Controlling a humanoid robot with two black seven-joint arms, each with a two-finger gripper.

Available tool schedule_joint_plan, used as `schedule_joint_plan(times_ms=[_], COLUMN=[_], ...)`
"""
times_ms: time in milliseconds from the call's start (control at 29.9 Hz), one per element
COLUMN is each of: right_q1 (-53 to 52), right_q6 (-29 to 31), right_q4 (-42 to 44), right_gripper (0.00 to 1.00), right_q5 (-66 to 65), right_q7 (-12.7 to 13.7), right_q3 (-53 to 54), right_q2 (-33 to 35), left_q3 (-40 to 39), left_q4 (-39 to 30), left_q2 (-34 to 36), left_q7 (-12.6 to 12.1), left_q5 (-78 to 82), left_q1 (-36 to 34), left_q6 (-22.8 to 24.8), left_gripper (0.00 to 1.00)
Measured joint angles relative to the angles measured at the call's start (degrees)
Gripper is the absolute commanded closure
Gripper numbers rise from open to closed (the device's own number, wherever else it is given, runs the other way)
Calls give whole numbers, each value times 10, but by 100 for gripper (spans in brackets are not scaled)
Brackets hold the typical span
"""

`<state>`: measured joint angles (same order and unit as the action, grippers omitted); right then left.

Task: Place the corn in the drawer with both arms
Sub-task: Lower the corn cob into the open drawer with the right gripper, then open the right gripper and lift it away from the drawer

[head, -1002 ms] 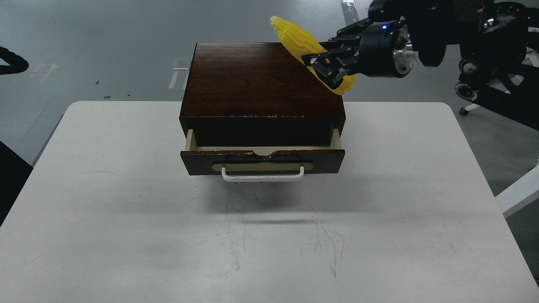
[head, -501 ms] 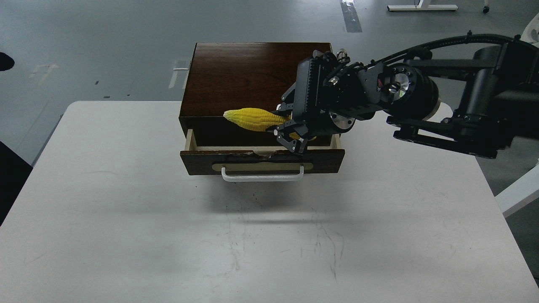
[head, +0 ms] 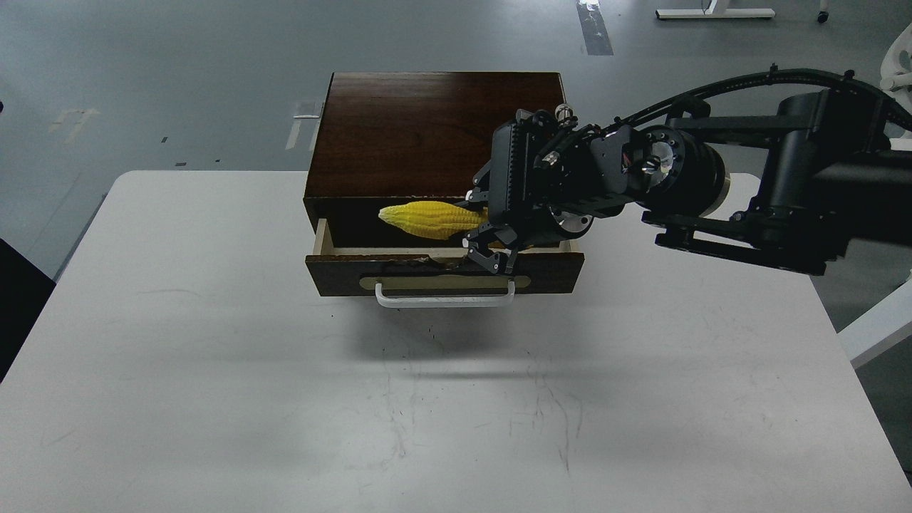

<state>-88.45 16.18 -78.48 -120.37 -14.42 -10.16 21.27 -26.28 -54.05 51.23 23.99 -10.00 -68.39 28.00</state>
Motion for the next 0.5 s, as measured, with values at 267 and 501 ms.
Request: schedule_joint_plan(times_ms=[267,501], right_q1=[-5,-9], right_q6=[0,0], right_q4=[3,2], right_gripper=[33,24], right_q5=[20,34], right_q7=[0,0], right_q3=[5,12], right_q2=[-2,1], left_q3=[0,-1], left_q4=[0,0], left_q2=[0,0], left_q7=[0,-1], left_q5=[0,0], left_q1=[0,-2], left_q6=[0,0], left_gripper=[2,2])
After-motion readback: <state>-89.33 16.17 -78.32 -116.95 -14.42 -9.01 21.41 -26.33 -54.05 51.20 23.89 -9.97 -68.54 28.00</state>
